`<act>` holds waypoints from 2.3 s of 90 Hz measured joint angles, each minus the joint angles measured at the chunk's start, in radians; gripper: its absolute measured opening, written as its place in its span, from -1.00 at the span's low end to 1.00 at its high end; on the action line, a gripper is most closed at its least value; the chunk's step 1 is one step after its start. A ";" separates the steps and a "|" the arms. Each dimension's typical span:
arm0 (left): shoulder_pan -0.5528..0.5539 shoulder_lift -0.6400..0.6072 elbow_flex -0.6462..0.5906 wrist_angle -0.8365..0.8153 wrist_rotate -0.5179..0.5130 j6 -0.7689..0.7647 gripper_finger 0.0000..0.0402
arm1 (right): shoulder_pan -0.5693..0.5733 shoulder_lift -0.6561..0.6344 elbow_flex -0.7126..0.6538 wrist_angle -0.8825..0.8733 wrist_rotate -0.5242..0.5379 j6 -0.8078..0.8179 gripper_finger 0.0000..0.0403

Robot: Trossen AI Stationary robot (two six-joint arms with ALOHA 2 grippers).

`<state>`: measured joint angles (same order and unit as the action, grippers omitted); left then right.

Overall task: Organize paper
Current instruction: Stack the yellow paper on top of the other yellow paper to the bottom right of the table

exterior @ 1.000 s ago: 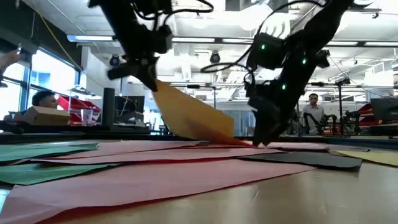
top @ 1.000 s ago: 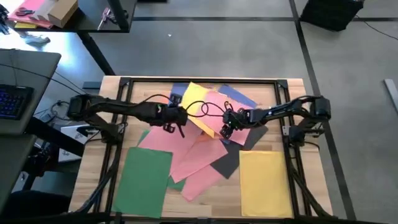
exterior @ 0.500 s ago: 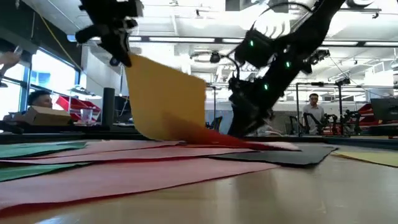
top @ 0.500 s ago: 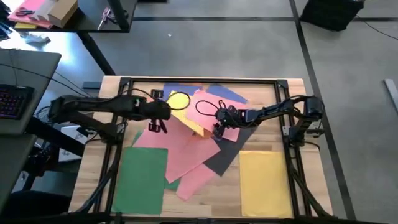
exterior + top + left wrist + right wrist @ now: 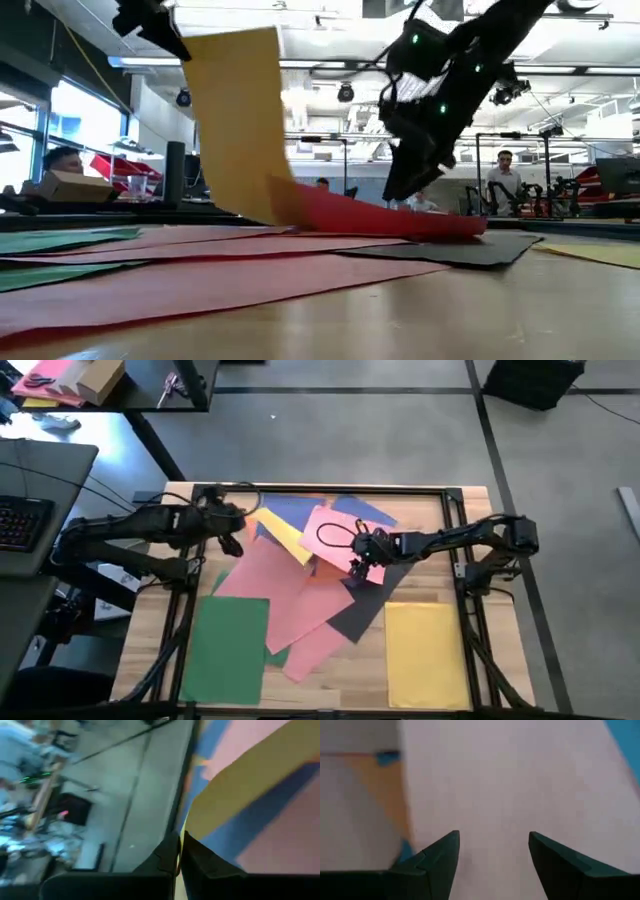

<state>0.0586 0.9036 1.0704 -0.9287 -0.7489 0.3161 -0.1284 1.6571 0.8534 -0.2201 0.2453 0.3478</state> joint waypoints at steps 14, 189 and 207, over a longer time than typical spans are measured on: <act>0.000 -0.070 0.030 0.017 0.033 -0.001 -1.00 | 0.000 0.101 0.000 0.056 0.014 0.014 0.11; -0.027 1.148 0.936 0.746 0.523 -0.076 -1.00 | 0.631 -0.693 0.081 -1.272 0.322 0.824 0.11; 0.019 1.145 0.954 0.574 0.432 -0.209 -1.00 | 0.635 -0.740 0.081 -1.282 0.322 0.823 0.11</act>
<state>0.0778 2.0489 2.0240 -0.3550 -0.3174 0.1069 0.5068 0.9172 0.9340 -1.5021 0.5676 1.1705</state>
